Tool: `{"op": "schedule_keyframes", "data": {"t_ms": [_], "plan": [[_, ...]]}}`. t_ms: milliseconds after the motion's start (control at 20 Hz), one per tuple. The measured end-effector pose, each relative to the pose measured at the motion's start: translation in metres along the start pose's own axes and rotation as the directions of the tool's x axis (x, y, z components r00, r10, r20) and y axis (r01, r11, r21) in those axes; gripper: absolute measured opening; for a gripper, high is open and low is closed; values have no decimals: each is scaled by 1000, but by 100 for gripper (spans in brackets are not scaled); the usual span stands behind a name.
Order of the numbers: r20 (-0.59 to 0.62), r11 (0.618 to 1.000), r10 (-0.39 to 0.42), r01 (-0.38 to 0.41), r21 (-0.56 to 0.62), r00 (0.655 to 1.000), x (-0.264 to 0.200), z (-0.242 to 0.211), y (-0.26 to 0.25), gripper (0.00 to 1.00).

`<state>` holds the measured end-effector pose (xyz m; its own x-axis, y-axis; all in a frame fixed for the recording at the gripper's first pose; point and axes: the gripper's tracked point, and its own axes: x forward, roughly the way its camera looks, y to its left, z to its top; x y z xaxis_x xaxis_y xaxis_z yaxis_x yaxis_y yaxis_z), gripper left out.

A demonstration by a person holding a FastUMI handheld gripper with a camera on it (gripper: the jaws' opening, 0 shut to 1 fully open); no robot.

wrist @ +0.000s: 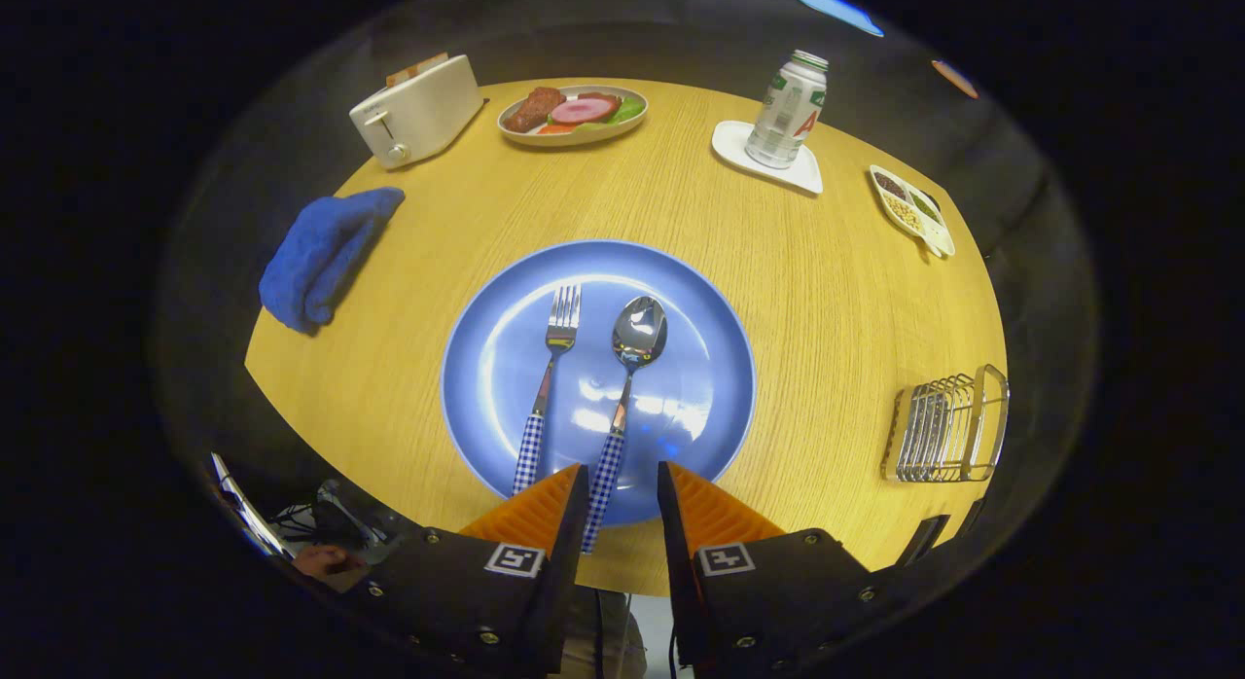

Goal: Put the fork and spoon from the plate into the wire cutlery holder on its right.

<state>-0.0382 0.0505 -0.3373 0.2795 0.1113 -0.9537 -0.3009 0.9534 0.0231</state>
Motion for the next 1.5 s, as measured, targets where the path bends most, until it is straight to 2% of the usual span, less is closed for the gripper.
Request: {"op": "schedule_keyframes", "data": {"t_ms": [450,550,600,650,750,800,1000,1250,1350,1500], "plan": [[-115,1000,-3,6,23,993,24,-3,8,43],[-155,999,8,-2,42,988,44,-14,7,43],[-180,998,15,-4,65,983,50,-16,7,28],[-185,995,47,-30,91,982,36,-6,10,12],[-183,996,27,-9,94,983,32,-1,3,12],[-195,998,17,-4,68,981,30,-1,-1,1],[-218,998,53,-43,50,975,16,0,-4,1],[-259,996,43,-62,-66,965,-15,-1,-19,1],[-269,992,15,-49,-119,963,-31,-4,-33,1],[-279,991,6,-42,-126,960,-53,-9,-48,1]]}}
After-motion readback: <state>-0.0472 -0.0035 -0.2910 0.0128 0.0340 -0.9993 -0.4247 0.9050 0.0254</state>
